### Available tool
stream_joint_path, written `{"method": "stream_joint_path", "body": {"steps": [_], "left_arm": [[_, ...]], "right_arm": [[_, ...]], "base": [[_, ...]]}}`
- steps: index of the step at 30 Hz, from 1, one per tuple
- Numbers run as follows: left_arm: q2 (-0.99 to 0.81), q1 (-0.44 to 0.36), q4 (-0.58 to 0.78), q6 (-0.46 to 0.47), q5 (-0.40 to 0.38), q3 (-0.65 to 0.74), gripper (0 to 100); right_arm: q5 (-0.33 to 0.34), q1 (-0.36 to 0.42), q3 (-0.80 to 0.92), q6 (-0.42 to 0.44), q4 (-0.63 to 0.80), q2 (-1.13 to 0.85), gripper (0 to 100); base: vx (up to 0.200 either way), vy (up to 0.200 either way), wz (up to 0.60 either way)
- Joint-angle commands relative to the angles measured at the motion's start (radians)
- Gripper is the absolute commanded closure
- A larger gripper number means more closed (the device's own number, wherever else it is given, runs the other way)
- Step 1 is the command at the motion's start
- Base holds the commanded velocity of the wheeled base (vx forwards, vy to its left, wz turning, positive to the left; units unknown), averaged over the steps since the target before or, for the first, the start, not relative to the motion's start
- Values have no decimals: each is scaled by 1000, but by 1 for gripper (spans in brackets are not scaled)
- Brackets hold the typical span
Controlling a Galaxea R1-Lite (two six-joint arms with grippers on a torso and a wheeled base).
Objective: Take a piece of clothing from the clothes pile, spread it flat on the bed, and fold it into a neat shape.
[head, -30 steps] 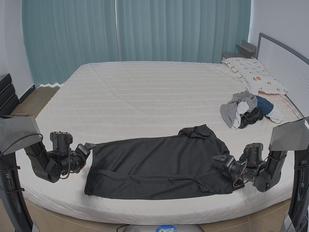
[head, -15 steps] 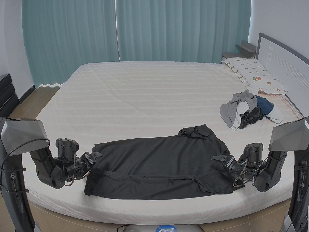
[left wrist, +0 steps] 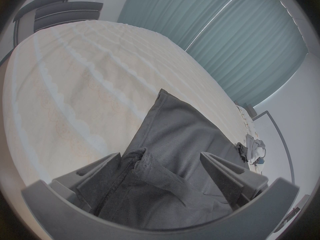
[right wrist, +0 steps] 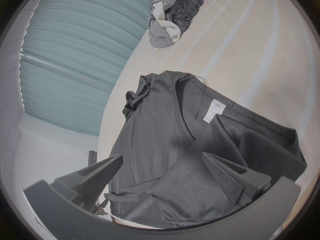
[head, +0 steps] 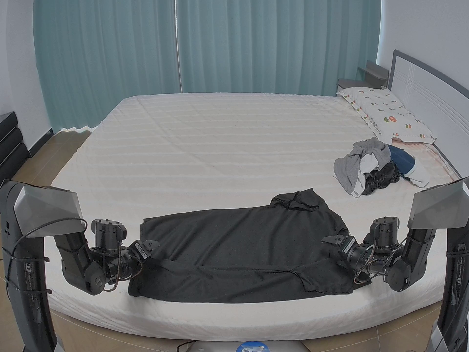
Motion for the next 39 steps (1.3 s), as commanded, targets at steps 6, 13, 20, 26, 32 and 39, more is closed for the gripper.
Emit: {"method": "stream_joint_path", "body": {"steps": [6,13,20,26,32,39], "left_arm": [[28,-1,-2,-3,39,-12,100],[26,5,-18,-9,55,7,100],[17,5,-20,-29,86,27,100],[8,5,-20,-92,84,27,100],[8,7,-20,-104,82,30,100],[8,7,-20,-140,82,27,100]], "right_arm": [[0,1,0,0,0,0,0],[0,1,-1,2,0,-1,0],[0,-4,2,3,-14,-23,0],[-3,-7,17,0,-30,-89,0],[-4,-18,9,-94,-16,-130,0],[45,-91,-18,-304,-11,-55,0]], "base": [[0,0,0],[0,0,0],[0,0,0],[0,0,0],[0,0,0],[0,0,0]]}}
